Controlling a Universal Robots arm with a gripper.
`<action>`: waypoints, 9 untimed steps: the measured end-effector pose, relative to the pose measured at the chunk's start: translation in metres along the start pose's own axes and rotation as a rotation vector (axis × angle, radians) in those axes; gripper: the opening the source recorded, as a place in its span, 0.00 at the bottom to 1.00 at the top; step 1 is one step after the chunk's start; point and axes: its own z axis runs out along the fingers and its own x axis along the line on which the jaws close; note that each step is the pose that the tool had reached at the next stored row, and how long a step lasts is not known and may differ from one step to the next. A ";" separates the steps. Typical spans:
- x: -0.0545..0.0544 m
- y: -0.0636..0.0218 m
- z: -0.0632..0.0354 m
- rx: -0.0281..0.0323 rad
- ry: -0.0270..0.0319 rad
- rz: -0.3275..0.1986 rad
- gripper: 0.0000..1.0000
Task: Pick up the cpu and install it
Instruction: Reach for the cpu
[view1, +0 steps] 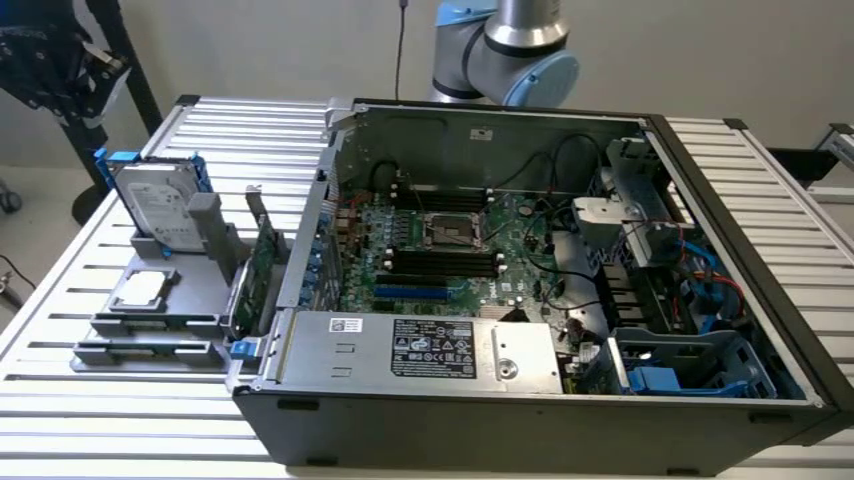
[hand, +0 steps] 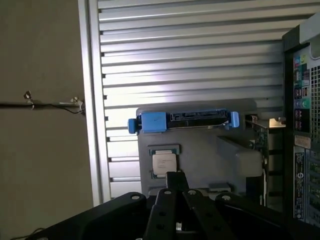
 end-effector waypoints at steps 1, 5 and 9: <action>0.002 0.0008 0.0005 0.0021 -0.0001 -0.004 0.11; 0.006 0.0048 0.0019 0.0047 0.0002 -0.027 0.11; 0.007 0.0112 0.0037 0.0060 -0.0021 -0.055 0.11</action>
